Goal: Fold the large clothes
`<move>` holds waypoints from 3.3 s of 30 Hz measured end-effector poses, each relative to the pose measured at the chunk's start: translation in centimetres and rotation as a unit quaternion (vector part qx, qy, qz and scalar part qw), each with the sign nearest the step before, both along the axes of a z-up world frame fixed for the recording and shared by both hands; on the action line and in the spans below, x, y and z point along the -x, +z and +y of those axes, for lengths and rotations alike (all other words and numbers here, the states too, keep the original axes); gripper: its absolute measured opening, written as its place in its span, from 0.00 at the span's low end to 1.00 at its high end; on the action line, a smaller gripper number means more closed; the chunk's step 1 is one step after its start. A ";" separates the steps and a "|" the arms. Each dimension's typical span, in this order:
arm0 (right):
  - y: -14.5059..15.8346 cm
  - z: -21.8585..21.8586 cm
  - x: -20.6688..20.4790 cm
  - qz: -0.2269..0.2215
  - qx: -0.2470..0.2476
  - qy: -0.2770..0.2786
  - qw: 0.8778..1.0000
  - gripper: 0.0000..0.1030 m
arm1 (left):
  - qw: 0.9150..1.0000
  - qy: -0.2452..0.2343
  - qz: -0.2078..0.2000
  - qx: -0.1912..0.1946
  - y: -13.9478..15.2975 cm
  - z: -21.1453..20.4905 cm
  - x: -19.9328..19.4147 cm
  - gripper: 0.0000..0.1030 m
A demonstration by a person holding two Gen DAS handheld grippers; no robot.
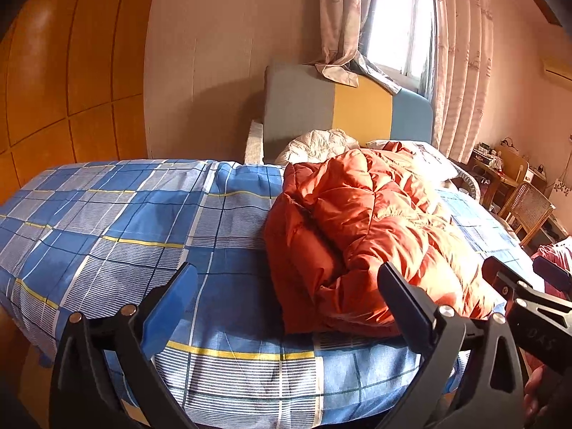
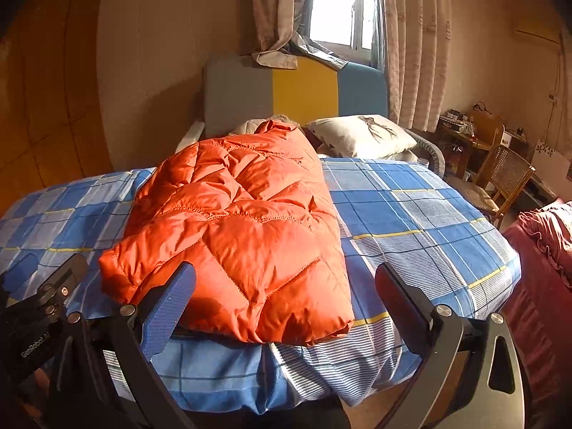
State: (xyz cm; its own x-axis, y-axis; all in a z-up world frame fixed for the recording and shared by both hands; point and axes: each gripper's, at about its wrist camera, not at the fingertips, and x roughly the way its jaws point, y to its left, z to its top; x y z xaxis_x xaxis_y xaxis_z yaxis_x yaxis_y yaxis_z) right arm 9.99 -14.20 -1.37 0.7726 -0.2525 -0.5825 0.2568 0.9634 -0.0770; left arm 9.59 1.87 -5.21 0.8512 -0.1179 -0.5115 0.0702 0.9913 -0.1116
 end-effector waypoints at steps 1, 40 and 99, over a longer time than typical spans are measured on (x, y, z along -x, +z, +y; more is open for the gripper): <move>0.1 0.0 0.0 -0.001 0.000 -0.001 1.000 0.97 | 1.000 0.000 -0.003 0.001 0.2 0.0 0.1 0.98; 0.3 -0.2 0.4 -0.008 0.002 -0.003 1.000 0.97 | 0.999 0.027 -0.009 -0.027 0.6 -0.4 0.3 0.98; -0.3 -0.8 0.2 -0.009 -0.007 -0.010 1.000 0.97 | 0.999 0.035 -0.010 -0.030 1.1 -0.5 0.9 0.98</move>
State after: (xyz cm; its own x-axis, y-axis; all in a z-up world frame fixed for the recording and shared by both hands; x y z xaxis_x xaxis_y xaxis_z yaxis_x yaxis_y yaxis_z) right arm 9.79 -15.03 -1.65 0.7784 -0.2599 -0.5715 0.2766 0.9591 -0.0594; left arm 8.68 1.34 -4.10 0.8666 -0.0262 -0.4984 0.0013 0.9987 -0.0502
